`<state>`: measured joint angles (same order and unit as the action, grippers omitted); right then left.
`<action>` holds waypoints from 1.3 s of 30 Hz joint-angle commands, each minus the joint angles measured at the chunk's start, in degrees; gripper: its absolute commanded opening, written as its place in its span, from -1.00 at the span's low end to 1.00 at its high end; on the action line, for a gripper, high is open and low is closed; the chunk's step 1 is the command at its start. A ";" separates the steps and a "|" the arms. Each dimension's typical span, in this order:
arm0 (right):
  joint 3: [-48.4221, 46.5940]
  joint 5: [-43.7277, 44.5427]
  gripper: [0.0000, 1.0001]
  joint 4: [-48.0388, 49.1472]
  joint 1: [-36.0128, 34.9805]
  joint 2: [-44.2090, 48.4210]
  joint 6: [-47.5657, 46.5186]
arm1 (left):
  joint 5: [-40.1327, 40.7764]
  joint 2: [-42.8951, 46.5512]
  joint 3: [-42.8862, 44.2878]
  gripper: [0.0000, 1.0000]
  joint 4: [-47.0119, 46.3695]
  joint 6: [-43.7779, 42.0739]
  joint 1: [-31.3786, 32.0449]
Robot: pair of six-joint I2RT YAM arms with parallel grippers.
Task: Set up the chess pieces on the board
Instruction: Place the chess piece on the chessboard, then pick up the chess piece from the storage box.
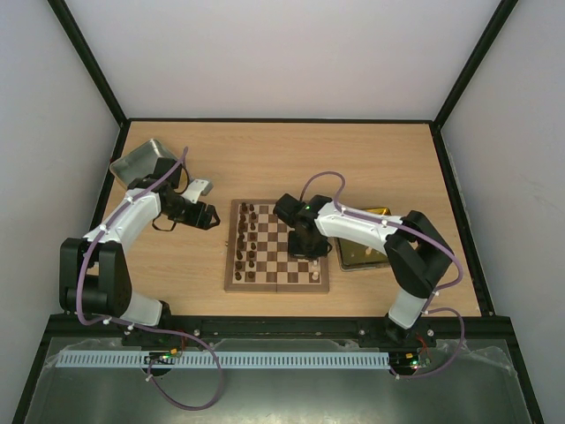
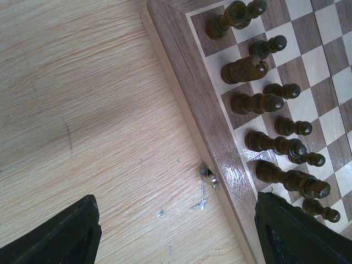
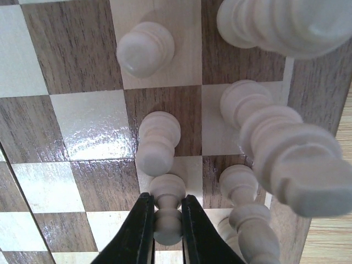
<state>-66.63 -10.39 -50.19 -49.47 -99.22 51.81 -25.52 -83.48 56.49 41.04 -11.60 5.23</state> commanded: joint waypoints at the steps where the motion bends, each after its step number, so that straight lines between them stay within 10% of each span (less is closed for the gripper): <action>1: -0.97 0.37 -0.81 -0.77 0.17 -0.54 -0.85 | -0.88 -0.80 -0.74 0.54 0.27 -0.79 0.21; 29: -10.59 6.03 -0.56 -13.44 1.36 5.05 -2.58 | -1.21 -1.08 -0.78 0.54 0.27 -0.97 0.21; 39: -7.53 14.05 -0.41 -20.73 19.64 12.83 -9.66 | -1.44 -1.53 -0.84 0.54 0.27 -0.98 0.38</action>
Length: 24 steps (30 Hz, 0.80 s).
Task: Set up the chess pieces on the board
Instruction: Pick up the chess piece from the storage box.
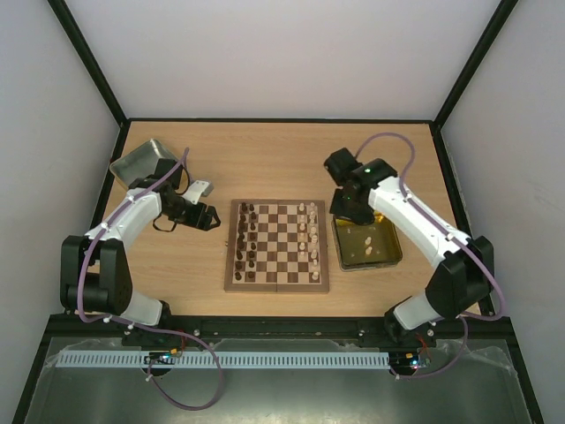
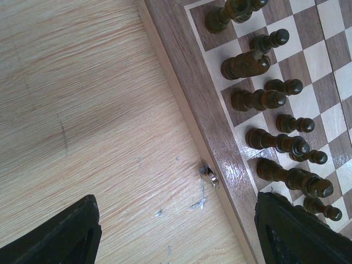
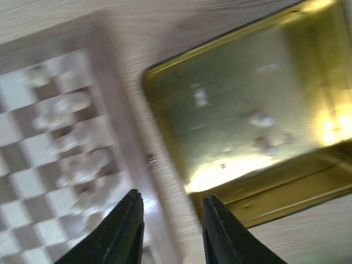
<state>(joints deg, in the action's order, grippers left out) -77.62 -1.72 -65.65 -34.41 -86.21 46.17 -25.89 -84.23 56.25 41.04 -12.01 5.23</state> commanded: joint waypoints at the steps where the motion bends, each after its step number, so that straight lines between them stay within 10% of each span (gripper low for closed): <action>1: 4.52 5.19 -0.36 -4.34 5.95 -0.07 -4.52 | -0.95 -0.81 -0.58 0.54 0.28 -0.57 0.43; 24: 19.91 -6.74 -0.35 13.78 22.42 -4.83 -9.06 | -0.36 -0.94 -0.27 0.53 0.45 -0.28 1.36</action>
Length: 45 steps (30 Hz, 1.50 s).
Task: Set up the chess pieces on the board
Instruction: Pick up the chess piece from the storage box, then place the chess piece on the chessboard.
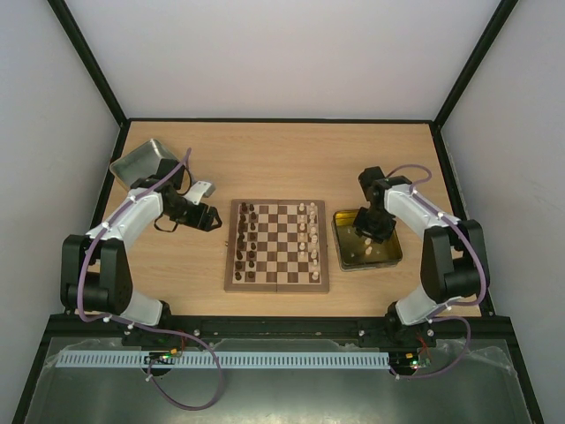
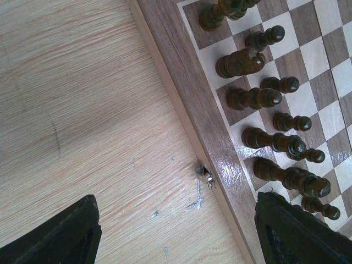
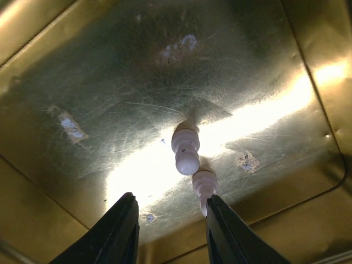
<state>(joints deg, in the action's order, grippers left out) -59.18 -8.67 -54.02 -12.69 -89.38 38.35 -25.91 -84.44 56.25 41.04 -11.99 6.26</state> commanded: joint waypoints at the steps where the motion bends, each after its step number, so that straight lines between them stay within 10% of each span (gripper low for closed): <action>1: 1.70 0.29 -0.35 2.43 0.80 -1.90 -1.33 | -0.31 -0.75 -0.26 0.54 0.46 -0.30 0.33; 26: 0.72 2.35 -0.95 -1.37 2.37 2.57 -3.58 | -0.23 -0.81 -0.35 0.53 0.37 -0.24 0.51; 45: -11.92 3.67 -0.93 -9.32 -41.11 0.52 14.78 | 0.18 -0.84 -0.44 0.54 0.17 0.01 0.84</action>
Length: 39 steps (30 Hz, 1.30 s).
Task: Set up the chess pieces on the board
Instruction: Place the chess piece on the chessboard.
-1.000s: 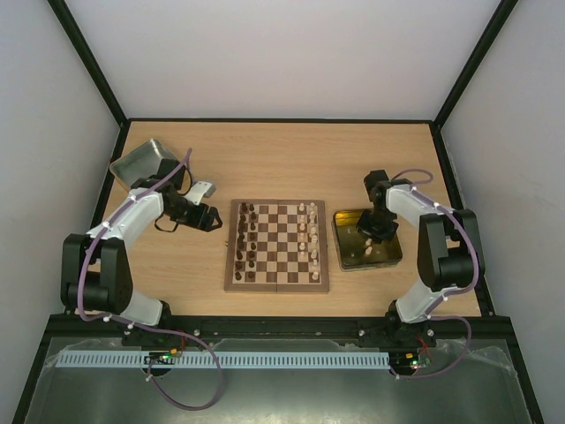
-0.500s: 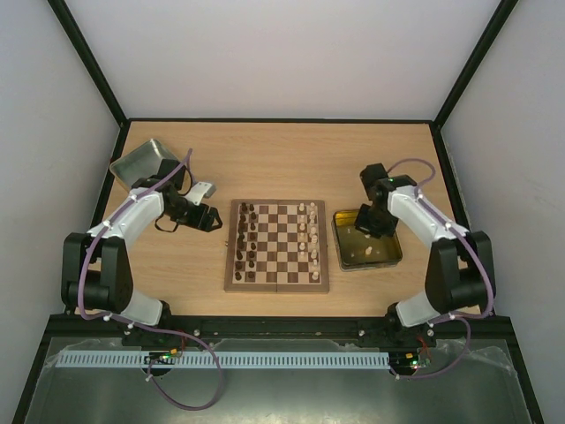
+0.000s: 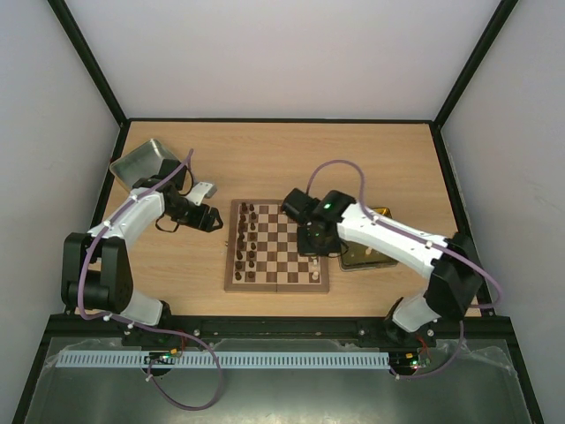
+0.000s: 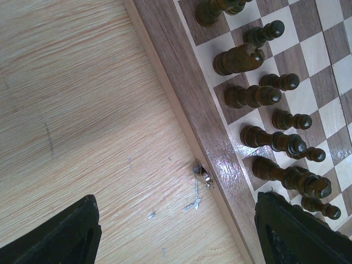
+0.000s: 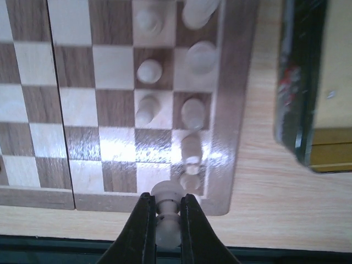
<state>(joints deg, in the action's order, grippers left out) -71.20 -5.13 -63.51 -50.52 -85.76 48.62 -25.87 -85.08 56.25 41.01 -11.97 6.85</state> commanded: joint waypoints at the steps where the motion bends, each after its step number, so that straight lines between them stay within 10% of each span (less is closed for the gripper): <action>1: 0.44 -0.26 -0.93 1.00 -4.00 -3.81 4.67 | 0.12 -0.18 -0.48 0.54 0.20 0.01 0.26; 39: 4.79 -1.28 -0.77 9.78 -5.16 -13.09 2.99 | -0.30 0.06 -0.45 0.54 0.29 -0.25 0.35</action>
<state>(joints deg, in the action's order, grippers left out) -66.04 -8.16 -53.34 -55.51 -97.95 51.44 -25.67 -85.08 56.23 41.01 -11.99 6.85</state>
